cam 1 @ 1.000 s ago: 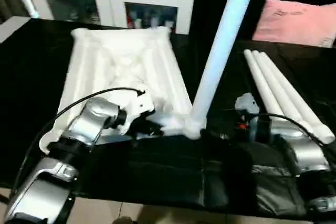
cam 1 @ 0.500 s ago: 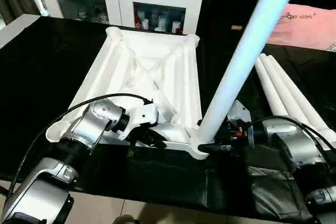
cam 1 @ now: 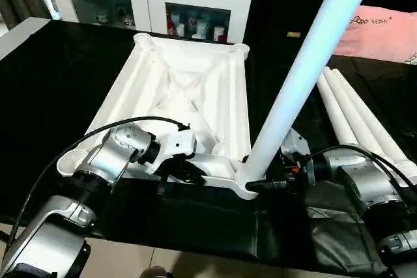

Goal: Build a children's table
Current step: Rotate leg to tighten

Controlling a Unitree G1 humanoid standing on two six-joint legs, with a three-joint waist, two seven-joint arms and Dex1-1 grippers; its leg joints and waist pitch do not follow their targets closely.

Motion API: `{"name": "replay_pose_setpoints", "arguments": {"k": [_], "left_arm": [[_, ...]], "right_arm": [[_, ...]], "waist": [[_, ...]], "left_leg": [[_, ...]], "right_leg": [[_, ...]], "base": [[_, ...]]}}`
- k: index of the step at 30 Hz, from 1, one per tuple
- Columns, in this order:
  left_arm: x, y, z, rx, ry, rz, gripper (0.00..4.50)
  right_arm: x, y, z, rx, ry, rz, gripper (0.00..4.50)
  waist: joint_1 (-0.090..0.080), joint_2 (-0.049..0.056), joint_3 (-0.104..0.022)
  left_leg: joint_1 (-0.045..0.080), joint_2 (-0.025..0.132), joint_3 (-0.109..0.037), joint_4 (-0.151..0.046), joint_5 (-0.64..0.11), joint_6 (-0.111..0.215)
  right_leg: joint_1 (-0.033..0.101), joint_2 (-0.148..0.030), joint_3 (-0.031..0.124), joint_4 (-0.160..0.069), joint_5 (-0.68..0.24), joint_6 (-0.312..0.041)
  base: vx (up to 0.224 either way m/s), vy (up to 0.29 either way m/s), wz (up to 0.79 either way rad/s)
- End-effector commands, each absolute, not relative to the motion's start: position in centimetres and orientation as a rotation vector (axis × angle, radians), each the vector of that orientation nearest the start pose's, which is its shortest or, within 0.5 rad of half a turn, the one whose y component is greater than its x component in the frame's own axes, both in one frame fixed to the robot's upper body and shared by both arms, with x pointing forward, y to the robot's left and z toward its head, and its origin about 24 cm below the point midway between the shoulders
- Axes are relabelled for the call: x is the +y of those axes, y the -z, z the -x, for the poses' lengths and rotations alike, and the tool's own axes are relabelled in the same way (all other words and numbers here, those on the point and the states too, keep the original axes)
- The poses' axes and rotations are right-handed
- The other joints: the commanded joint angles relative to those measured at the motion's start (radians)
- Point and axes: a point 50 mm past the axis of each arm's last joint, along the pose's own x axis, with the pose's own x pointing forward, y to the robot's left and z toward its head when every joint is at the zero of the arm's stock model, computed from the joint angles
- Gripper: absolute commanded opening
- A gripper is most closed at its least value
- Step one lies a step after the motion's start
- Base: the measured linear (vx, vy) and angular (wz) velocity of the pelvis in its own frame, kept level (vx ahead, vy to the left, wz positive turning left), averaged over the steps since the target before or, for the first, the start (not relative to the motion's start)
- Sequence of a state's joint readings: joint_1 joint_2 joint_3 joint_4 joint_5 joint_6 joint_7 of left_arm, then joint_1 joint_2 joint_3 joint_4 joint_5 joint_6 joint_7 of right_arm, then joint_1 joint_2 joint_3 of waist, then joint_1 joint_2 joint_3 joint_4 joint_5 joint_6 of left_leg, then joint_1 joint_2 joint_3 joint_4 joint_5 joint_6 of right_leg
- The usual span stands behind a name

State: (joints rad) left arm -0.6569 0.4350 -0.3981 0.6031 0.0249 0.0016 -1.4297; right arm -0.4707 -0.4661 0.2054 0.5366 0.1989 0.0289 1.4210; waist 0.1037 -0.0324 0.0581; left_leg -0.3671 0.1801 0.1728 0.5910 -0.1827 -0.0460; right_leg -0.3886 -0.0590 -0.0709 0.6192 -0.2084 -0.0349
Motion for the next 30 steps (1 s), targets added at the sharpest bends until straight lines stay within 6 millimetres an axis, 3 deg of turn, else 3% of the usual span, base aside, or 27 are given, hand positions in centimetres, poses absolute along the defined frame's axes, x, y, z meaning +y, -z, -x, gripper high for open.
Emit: {"name": "replay_pose_setpoints", "arguments": {"k": [1, 5, 7, 11, 12, 15, 16, 17, 18, 20, 22, 24, 25, 26, 27, 29, 30], "left_arm": [[13.0, -6.0, -30.7, 0.514, 1.662, -0.571, 0.0], [12.7, -6.1, -30.9, 0.508, 1.605, -0.506, 0.0], [12.0, -6.6, -31.7, 0.489, 1.505, -0.429, 0.0], [10.4, -7.3, -32.9, 0.458, 1.353, -0.361, 0.0], [9.2, -7.8, -33.6, 0.446, 1.269, -0.291, 0.0], [8.2, -8.2, -34.0, 0.439, 1.215, -0.25, 0.0], [7.8, -8.3, -34.1, 0.436, 1.195, -0.247, 0.0], [7.5, -8.4, -34.3, 0.435, 1.18, -0.241, 0.0], [6.2, -8.7, -34.8, 0.431, 1.104, -0.208, 0.0], [5.8, -8.9, -35.0, 0.427, 1.078, -0.2, 0.0], [5.1, -9.0, -35.1, 0.427, 1.043, -0.18, 0.0], [4.7, -9.1, -35.2, 0.426, 1.016, -0.199, 0.0], [4.6, -9.1, -35.2, 0.427, 1.013, -0.208, 0.0], [4.6, -9.1, -35.2, 0.427, 1.013, -0.208, 0.0], [4.6, -9.1, -35.2, 0.427, 1.013, -0.208, 0.0], [4.7, -8.9, -35.0, 0.438, 1.021, -0.231, 0.0], [5.1, -8.6, -35.0, 0.446, 1.018, -0.254, 0.0]], "right_arm": [[-17.1, -5.0, -28.9, 0.376, -1.482, 0.2, 2.72], [-16.7, -4.9, -28.9, 0.362, -1.433, 0.11, 2.72], [-16.2, -4.5, -29.4, 0.388, -1.302, 0.03, 2.72], [-15.1, -3.6, -30.2, 0.394, -1.13, 0.021, 2.72], [-13.9, -3.2, -31.0, 0.387, -1.0, -0.038, 2.72], [-12.8, -2.9, -31.7, 0.383, -0.883, -0.102, 2.72], [-12.2, -2.8, -32.0, 0.39, -0.831, -0.134, 2.72], [-11.8, -2.7, -32.3, 0.394, -0.797, -0.151, 2.72], [-10.2, -2.3, -33.3, 0.423, -0.633, -0.224, 2.72], [-9.7, -2.3, -33.7, 0.434, -0.575, -0.233, 2.72], [-9.0, -2.3, -34.2, 0.455, -0.501, -0.226, 2.71], [-8.2, -2.6, -34.6, 0.459, -0.477, -0.245, 2.71], [-7.7, -3.0, -34.7, 0.442, -0.5, -0.254, 2.71], [-7.7, -3.0, -34.7, 0.442, -0.5, -0.254, 2.71], [-7.7, -3.0, -34.7, 0.442, -0.5, -0.254, 3.27], [-7.5, -3.2, -34.8, 0.43, -0.51, -0.243, 3.27], [-7.7, -3.2, -34.8, 0.424, -0.508, -0.236, 3.48]], "waist": [[-0.003, -0.002, -0.071], [-0.004, -0.001, -0.07], [-0.004, -0.001, -0.068], [-0.02, -0.003, -0.063], [-0.025, -0.005, -0.061], [-0.043, -0.008, -0.061], [-0.044, -0.003, -0.06], [-0.048, -0.004, -0.062], [-0.053, 0.001, -0.064], [-0.065, 0.002, -0.067], [-0.065, 0.007, -0.072], [-0.063, 0.003, -0.078], [-0.062, 0.002, -0.078], [-0.062, 0.002, -0.078], [-0.059, 0.001, -0.074], [-0.059, 0.002, -0.073], [-0.06, 0.002, -0.07]], "left_leg": [[0.011, 0.061, -0.01, -0.057, -0.099, 0.084], [0.012, 0.062, -0.01, -0.058, -0.104, 0.079], [0.012, 0.062, -0.01, -0.06, -0.104, 0.074], [0.014, 0.057, -0.015, -0.063, -0.165, 0.028], [0.012, 0.056, -0.016, -0.064, -0.162, 0.011], [0.013, 0.049, -0.017, -0.063, -0.185, 0.0], [0.014, 0.048, -0.018, -0.062, -0.189, 0.003], [0.012, 0.047, -0.018, -0.063, -0.184, 0.007], [0.01, 0.048, -0.019, -0.063, -0.167, 0.008], [0.011, 0.048, -0.019, -0.064, -0.161, -0.007], [0.007, 0.05, -0.018, -0.06, -0.114, 0.006], [0.002, 0.046, -0.014, -0.054, -0.048, 0.046], [0.001, 0.045, -0.013, -0.054, -0.042, 0.063], [0.001, 0.045, -0.013, -0.054, -0.042, 0.063], [0.002, 0.045, -0.012, -0.054, -0.059, 0.078], [0.004, 0.048, -0.012, -0.056, -0.075, 0.074], [0.005, 0.049, -0.012, -0.058, -0.099, 0.064]], "right_leg": [[0.054, -0.093, 0.054, -0.061, -0.041, -0.245], [0.054, -0.092, 0.054, -0.061, -0.047, -0.245], [0.055, -0.092, 0.055, -0.062, -0.055, -0.25], [0.05, -0.098, 0.055, -0.079, -0.207, -0.218], [0.049, -0.098, 0.056, -0.079, -0.233, -0.207], [0.047, -0.098, 0.055, -0.092, -0.317, -0.182], [0.045, -0.098, 0.056, -0.094, -0.324, -0.179], [0.047, -0.096, 0.056, -0.094, -0.318, -0.174], [0.047, -0.093, 0.057, -0.087, -0.273, -0.183], [0.047, -0.091, 0.055, -0.084, -0.237, -0.199], [0.051, -0.091, 0.058, -0.073, -0.13, -0.222], [0.055, -0.089, 0.058, -0.059, 0.019, -0.249], [0.057, -0.088, 0.057, -0.058, 0.048, -0.257], [0.057, -0.088, 0.057, -0.058, 0.048, -0.257], [0.057, -0.09, 0.057, -0.062, 0.038, -0.258], [0.056, -0.091, 0.057, -0.064, 0.007, -0.253], [0.056, -0.092, 0.057, -0.07, -0.043, -0.246]], "base": [[0.0, 0.0, 0.0], [0.0, 0.0, 0.0], [0.0, 0.0, 0.0], [0.0, 0.0, 0.0], [0.0, 0.0, 0.0], [0.0, 0.0, 0.0], [0.0, 0.0, 0.0], [0.0, 0.0, 0.0], [0.0, 0.0, 0.0], [0.0, 0.0, 0.0], [0.0, 0.0, 0.0], [0.0, 0.0, 0.0], [0.0, 0.0, 0.0], [0.0, 0.0, 0.0], [0.0, 0.0, 0.0], [0.0, 0.0, 0.0], [0.0, 0.0, 0.0]]}}
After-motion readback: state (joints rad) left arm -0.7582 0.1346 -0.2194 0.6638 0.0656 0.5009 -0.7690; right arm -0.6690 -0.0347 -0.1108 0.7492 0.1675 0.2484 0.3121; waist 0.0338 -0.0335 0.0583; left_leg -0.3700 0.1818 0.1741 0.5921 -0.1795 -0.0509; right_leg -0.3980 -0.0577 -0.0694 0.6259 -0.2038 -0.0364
